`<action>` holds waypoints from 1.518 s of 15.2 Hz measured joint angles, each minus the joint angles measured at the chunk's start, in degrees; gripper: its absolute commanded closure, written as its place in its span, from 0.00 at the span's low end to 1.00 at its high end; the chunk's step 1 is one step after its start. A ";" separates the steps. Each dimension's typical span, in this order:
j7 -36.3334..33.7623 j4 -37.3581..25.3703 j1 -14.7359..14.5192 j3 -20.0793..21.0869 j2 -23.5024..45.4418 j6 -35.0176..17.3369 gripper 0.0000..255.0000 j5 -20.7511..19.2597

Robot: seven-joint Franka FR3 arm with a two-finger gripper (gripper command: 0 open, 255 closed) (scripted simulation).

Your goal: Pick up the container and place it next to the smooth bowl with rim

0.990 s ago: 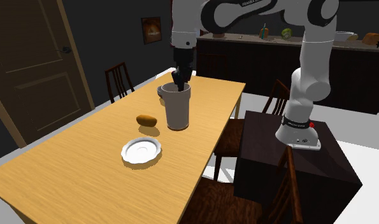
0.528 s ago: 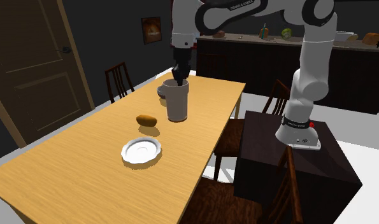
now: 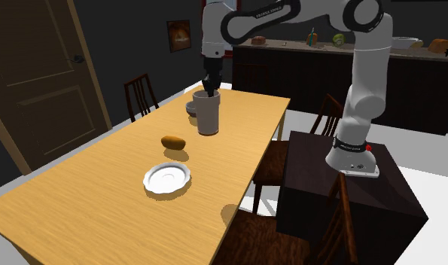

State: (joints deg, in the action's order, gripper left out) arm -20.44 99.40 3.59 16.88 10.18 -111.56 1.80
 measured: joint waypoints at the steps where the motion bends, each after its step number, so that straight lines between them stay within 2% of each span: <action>1: 0.96 -0.95 0.54 -0.42 0.71 0.34 1.00 -0.09; 3: 3.74 -1.44 2.18 -1.53 1.61 0.10 1.00 0.00; 12: 12.96 -11.02 7.56 -5.22 10.35 1.75 1.00 -0.75; 19: 19.27 -24.95 11.32 -7.45 20.44 6.11 1.00 -1.39; 21: 20.76 -30.15 12.11 -7.96 24.22 7.66 1.00 -1.62; 23: 22.46 -37.87 12.97 -8.52 29.38 10.35 1.00 -1.90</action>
State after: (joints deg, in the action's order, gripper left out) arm 2.02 61.54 16.56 8.35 39.55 -101.22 -0.10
